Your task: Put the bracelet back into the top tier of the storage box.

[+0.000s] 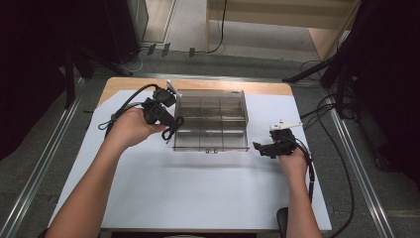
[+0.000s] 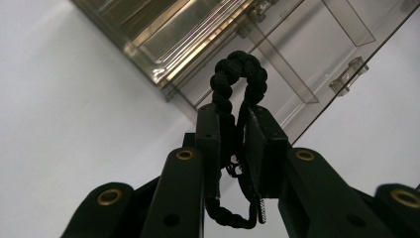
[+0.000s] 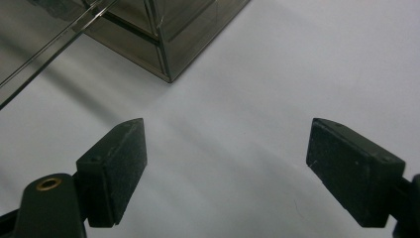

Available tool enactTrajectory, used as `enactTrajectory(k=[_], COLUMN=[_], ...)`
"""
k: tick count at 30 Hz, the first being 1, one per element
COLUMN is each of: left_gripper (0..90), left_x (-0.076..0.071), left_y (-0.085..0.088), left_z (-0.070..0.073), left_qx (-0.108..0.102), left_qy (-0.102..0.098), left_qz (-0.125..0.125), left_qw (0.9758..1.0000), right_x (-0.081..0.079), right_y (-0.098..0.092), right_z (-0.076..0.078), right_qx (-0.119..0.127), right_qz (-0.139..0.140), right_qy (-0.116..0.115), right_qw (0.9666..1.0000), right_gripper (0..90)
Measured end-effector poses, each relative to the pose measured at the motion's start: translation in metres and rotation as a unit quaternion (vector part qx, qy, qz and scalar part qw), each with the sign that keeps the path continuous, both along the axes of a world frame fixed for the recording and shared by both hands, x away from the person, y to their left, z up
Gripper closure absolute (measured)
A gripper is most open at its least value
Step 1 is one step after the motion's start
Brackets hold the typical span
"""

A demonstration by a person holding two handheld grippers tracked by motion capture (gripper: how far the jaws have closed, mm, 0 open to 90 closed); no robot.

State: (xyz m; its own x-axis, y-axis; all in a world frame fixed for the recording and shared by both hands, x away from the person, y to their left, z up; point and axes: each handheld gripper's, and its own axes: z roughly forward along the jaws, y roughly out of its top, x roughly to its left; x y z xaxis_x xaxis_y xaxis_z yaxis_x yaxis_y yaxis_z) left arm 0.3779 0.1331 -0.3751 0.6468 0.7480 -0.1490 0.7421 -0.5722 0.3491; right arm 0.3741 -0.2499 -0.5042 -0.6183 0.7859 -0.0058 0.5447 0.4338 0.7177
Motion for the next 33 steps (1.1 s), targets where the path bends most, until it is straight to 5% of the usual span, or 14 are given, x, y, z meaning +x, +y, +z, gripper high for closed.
enactTrajectory(k=[19, 33], left_gripper=[78.1, 77.7], left_x=[0.008, 0.011], left_y=[-0.031, -0.037], left_z=[-0.02, -0.029], left_qx=[0.021, 0.023], left_qy=[-0.014, -0.017], left_qz=[-0.041, -0.045], left_qw=[0.9989, 0.9986], right_x=[0.0, 0.001], right_y=[0.0, 0.0], right_z=[-0.001, -0.001], right_qx=[0.004, 0.006], right_qz=[0.001, 0.002], right_qy=[0.003, 0.003], right_qw=[1.0, 1.0], right_gripper=[16.7, 16.8])
